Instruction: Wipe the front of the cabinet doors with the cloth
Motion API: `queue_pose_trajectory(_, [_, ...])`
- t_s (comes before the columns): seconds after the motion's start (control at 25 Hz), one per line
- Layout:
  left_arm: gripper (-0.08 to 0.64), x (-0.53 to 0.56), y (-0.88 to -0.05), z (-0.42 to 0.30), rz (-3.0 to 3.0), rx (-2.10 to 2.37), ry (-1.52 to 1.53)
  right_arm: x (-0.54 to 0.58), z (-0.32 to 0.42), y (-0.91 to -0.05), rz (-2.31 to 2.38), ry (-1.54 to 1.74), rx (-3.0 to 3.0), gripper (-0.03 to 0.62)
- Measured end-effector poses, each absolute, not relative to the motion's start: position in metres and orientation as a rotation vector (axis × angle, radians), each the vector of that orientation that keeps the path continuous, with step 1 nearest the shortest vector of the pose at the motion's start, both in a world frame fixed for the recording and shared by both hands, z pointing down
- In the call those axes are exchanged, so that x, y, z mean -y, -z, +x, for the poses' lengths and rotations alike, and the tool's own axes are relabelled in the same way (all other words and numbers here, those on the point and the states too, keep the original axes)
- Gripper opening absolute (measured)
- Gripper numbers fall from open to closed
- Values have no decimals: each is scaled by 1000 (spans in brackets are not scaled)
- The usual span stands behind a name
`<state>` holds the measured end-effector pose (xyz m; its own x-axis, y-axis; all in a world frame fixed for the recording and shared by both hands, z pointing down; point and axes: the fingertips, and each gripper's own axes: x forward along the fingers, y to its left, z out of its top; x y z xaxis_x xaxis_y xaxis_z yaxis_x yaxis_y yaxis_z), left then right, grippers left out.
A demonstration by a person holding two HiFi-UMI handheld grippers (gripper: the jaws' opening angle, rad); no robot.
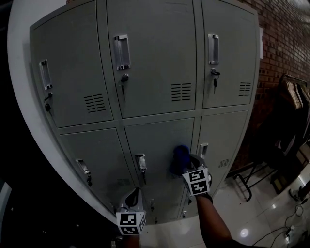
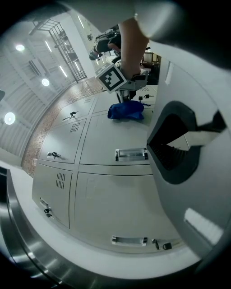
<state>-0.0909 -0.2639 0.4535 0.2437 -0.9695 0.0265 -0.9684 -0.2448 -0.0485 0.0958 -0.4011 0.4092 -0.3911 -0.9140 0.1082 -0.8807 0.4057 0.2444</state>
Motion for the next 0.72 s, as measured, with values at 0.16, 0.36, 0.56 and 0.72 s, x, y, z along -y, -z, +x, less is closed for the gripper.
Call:
queue_pose_trajectory(0.16, [17, 265, -454, -81, -2465, -1907, 87, 403, 112, -412, 1609, 205, 2422, 91])
queue_pose_trajectory(0.36, [17, 265, -451, -79, -2456, -1904, 88, 398, 123, -409, 1639, 129, 2488, 84])
queue_pose_trajectory(0.56, [17, 264, -455, -85, -2453, -1920, 93, 385, 113, -430, 1616, 99, 2494, 84])
queue_pose_trajectory(0.72, [17, 261, -458, -93, -2456, -1917, 94, 377, 80, -454, 1532, 83, 2493, 83])
